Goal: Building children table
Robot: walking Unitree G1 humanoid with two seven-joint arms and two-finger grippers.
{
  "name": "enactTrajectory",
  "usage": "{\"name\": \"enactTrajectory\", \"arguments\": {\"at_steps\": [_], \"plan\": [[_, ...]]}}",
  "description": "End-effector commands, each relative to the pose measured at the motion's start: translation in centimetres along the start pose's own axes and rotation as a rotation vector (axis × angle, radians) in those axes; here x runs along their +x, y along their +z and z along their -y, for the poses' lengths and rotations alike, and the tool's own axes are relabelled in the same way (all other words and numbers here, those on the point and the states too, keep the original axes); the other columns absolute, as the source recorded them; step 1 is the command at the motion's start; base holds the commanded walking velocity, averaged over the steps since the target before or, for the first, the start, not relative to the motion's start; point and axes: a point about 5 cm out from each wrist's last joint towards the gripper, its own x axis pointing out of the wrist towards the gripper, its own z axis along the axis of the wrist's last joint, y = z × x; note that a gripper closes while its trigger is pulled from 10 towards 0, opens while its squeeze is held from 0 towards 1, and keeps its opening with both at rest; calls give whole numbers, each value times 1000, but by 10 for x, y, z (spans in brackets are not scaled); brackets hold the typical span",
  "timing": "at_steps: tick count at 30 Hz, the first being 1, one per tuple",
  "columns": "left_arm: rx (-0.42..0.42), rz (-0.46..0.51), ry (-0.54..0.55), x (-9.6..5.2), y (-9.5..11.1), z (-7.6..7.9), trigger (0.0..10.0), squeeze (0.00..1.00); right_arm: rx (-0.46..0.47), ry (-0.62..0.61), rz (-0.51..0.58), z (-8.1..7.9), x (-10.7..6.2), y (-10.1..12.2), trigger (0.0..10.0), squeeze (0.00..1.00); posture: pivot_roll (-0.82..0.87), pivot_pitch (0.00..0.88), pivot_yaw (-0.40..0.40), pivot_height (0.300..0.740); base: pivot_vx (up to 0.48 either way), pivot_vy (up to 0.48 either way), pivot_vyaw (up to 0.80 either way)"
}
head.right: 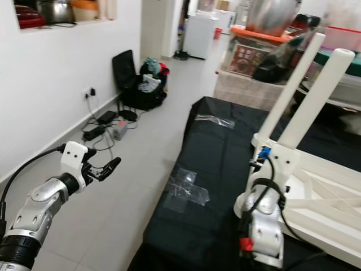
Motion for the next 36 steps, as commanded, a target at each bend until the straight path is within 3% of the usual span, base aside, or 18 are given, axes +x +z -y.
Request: {"name": "enactTrajectory", "arguments": {"at_steps": [1, 4, 5, 8, 9, 10, 12, 13, 14, 15, 18, 19, 21, 22, 25, 27, 29, 36], "plan": [[1, -9, -12, 2, 0, 1, 10000, 0, -95, -22, -139, 3, -5, -32, 0, 0, 44, 0, -95, 740, 0, 0, 0], [1, -11, -9, 1, 0, -2, 10000, 0, -85, 17, -142, -4, -6, -31, 0, 0, 48, 0, -99, 740, 0, 0, 0], [2, -13, -5, 0, 0, -6, 10000, 0, -31, 108, -157, -18, -7, -30, 3804, 0, 48, 0, -101, 740, 0, 0, 0], [2, -13, -5, 0, 0, -6, 10000, 0, -31, 108, -157, -18, -7, -30, 3804, 0, 48, 0, -101, 740, 0, 0, 0], [2, -16, -1, -1, -1, -8, 10000, 0, 3, 216, -146, -32, -10, -25, 10000, 0, 47, 0, -100, 740, 0, 0, 0], [1, -16, 1, -1, -2, -7, 10000, 0, 33, 274, -115, -35, -7, -18, 10000, 796, 52, 0, -104, 740, 0, 0, 0], [1, -16, 1, -1, -2, -6, 10000, 0, 48, 303, -90, -36, -5, -13, 10000, 796, 52, 0, -105, 740, 0, 0, 0], [0, -15, 1, -1, -3, -5, 10000, 0, 59, 324, -70, -34, -2, -8, 10000, 1000, 54, 0, -107, 740, 0, 0, 0], [0, -15, 1, -1, -3, -5, 10000, 0, 59, 324, -70, -34, -2, -8, 10000, 1000, 54, 0, -107, 740, 0, 0, 0], [1, -15, 1, -1, -3, -4, 10000, 0, 90, 387, -52, -35, 2, -1, 10000, 0, 54, 0, -107, 740, 0, 0, 0], [4, -15, 2, -1, -4, -4, 10000, 0, 134, 648, 22, -43, 3, 20, 10000, 0, 55, 0, -106, 740, 0, 0, 0], [4, -15, 2, -1, -4, -4, 10000, 0, 134, 648, 22, -43, 3, 20, 10000, 0, 55, 0, -106, 740, 0, 0, 0], [5, -14, 0, -1, -4, -2, 10000, 0, 87, 886, 79, -48, -5, 29, 10000, 0, 58, 0, -108, 740, 0, 0, 0], [5, -14, 0, -1, -4, -2, 10000, 0, 87, 886, 79, -48, -5, 29, 10000, 0, 58, 0, -108, 740, 0, 0, 0], [7, -12, -3, -1, -3, -2, 10000, 0, -9, 1126, 116, -50, -16, 32, 10000, 0, 58, 0, -108, 740, 0, 0, 0], [7, -12, -3, -1, -3, -2, 10000, 0, -9, 1126, 116, -50, -16, 32, 10000, 0, 58, 0, -108, 740, 0, 0, 0], [6, -8, 1, -2, -3, -3, 10000, 0, -54, 1247, 111, -54, -16, 34, 10000, 0, 74, 0, -122, 740, 0, 0, 0], [6, -7, 4, -5, -3, -5, 10000, 0, 0, 1228, 91, -58, -4, 36, 10000, 0, 81, 0, -123, 740, 0, 0, 0]]}}
